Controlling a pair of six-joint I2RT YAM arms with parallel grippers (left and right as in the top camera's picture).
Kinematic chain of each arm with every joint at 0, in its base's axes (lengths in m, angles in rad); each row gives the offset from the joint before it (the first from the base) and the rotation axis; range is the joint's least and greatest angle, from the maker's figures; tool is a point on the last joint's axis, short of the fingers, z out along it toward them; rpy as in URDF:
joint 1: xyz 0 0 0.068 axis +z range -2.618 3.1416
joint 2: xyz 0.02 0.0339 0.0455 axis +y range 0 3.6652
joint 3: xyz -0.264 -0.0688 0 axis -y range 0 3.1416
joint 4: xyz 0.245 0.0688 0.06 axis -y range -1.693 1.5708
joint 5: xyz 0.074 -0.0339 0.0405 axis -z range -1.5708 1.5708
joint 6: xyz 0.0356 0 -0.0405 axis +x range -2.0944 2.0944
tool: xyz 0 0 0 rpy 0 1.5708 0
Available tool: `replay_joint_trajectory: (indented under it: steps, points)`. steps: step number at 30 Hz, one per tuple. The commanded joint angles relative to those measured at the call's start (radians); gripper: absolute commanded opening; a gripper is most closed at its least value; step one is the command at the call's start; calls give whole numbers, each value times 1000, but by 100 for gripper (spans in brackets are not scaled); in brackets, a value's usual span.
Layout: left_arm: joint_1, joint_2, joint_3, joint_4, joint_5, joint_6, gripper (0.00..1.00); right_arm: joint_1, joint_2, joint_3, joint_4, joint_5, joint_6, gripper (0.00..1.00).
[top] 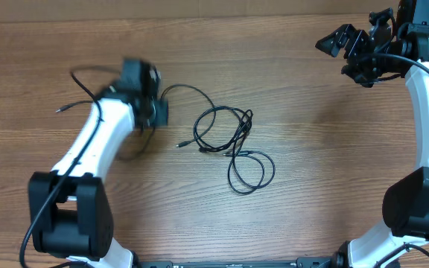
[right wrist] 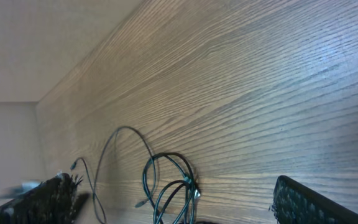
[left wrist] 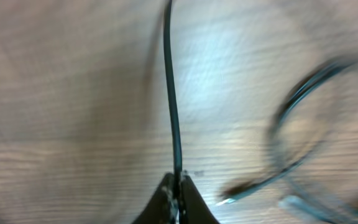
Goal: Untangle cables
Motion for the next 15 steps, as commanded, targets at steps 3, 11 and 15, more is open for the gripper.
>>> replay_joint_trajectory:
  steps: [3, 11, 15]
  points:
    - [56, -12, 364, -48, 240, -115, 4, -1, -32, 9, 4, 7, -10, 100]
    - [100, -12, 621, -91, 290, -122, 4, -1, -32, 9, 4, 7, -10, 100]
    - [56, 11, 562, -324, 111, -7, 14, -1, -32, 9, 4, 7, -11, 100]
